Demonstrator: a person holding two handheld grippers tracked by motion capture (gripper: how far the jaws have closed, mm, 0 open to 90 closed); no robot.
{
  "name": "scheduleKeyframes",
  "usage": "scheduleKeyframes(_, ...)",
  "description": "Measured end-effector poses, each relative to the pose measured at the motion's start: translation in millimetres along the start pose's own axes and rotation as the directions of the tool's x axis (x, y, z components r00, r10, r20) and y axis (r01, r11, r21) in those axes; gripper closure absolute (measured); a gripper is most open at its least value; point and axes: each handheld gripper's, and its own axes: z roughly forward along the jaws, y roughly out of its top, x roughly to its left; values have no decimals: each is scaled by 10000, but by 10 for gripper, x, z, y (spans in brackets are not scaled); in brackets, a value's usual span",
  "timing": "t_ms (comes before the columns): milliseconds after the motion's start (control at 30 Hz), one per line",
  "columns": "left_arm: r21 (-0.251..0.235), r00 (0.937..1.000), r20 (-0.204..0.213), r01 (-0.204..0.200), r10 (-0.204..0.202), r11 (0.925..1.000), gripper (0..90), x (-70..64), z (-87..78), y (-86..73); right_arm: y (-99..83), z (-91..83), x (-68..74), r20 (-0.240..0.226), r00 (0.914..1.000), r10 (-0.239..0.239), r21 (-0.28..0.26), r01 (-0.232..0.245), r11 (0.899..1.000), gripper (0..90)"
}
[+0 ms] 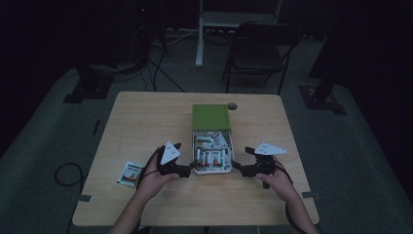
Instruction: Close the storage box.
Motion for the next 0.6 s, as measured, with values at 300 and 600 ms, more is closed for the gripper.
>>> scheduleKeyframes(300, 13, 10000, 59, 4, -4, 10000, 98, 14, 6, 5, 19, 9, -11, 2, 10000, -83, 49, 83, 10000, 109)
scheduleKeyframes(600, 0, 10000, 70, 26, -26, 10000, 98, 45, 28, 12, 29, 24, -23, 58, 9999, -82, 48, 82, 10000, 109)
